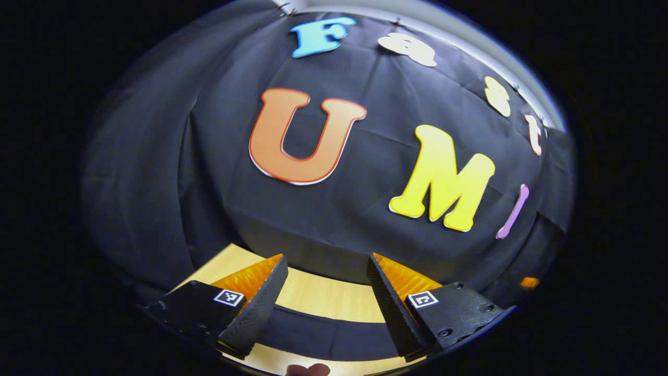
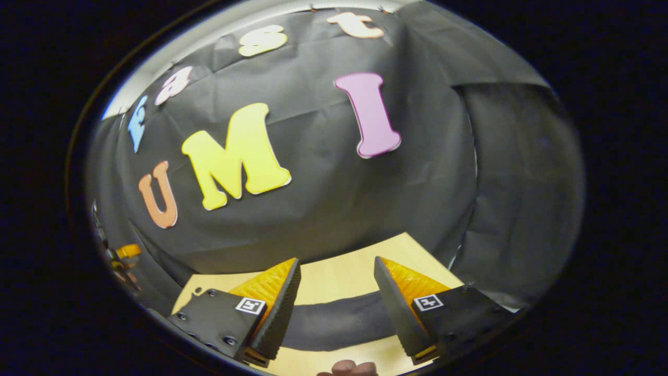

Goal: Grasp the waist and the cuffs of the jeans and fold them to make the two legs overlap; first hold the waist and fold one-third of the jeans toward the cuffs, then hold the cuffs and fold the remaining one-third in the same direction to finish folding.

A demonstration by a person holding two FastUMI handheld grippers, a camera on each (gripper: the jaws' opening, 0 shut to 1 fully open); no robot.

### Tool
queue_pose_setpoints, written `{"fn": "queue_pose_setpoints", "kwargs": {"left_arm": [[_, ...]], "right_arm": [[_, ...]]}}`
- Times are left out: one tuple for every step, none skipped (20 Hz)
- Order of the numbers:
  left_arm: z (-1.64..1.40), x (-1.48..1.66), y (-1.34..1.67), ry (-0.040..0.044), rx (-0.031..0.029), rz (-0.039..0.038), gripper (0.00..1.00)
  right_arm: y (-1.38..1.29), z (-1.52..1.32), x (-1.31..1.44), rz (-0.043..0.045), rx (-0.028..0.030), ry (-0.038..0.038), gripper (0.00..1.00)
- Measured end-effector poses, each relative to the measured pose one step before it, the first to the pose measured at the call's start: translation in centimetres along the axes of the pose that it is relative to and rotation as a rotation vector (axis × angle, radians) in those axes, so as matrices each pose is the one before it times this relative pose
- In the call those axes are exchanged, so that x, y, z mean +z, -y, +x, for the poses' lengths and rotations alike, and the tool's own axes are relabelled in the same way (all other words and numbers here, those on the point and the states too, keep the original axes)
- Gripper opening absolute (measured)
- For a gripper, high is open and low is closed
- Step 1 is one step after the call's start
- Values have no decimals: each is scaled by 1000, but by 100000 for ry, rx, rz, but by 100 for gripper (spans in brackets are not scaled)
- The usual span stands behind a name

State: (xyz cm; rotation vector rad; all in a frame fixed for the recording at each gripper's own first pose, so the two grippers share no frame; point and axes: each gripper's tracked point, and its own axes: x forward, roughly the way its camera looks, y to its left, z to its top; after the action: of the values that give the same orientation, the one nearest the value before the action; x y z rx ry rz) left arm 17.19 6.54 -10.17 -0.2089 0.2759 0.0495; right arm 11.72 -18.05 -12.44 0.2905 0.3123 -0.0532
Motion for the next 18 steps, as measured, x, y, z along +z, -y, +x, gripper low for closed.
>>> {"fn": "queue_pose_setpoints", "kwargs": {"left_arm": [[-1097,-593,1110,1949,2111,4185,98],[-1154,-809,1072,773,587,2354,100],[-1759,-574,457,103,-846,508,100],[-1770,-713,589,373,-853,-35,98],[-1883,-527,490,802,-774,-705,98],[-1227,-603,830,284,-1092,-36,98],[-1015,-795,693,-493,-1093,1243,100],[-664,-628,687,-922,-1169,1997,98],[-583,-364,393,-542,-977,2450,98],[-279,-80,401,-549,-217,1309,98],[-340,70,351,-244,-720,-391,98],[-183,-2,477,-263,-209,-979,98],[-36,4,244,-428,38,-626,98],[50,0,459,-804,29,127,98],[-131,3,293,-712,26,689,98],[52,287,231,-334,189,1002,98],[119,281,154,-381,368,985,98],[130,-118,73,-1024,563,132,98]], "right_arm": [[-528,-1341,-9,-5727,-2991,4432,90],[-368,-1400,49,-4205,-2319,2787,90],[-585,-1558,197,-2059,-1103,1077,87],[554,-453,392,-81,-413,711,87],[181,-920,-98,-56,-368,687,92],[244,-985,-787,-1143,-820,248,92],[355,-1158,-719,-1156,-648,-884,92],[157,-692,-551,-1089,-45,-1401,90],[433,-404,-389,355,-600,-1722,89],[269,-171,-324,1407,-7,-1216,91],[512,56,-562,1940,-416,-1463,92],[704,328,-650,1848,-722,-1798,94],[799,529,-933,1440,-579,-1864,96],[918,839,-876,1266,-826,-1599,97],[1207,1170,-1173,470,-1538,-2367,94],[1232,1474,-1164,784,-1124,-1968,94],[1117,1578,-1044,568,-1038,-1826,97],[1234,1896,-1206,1194,-731,-2565,97]]}}
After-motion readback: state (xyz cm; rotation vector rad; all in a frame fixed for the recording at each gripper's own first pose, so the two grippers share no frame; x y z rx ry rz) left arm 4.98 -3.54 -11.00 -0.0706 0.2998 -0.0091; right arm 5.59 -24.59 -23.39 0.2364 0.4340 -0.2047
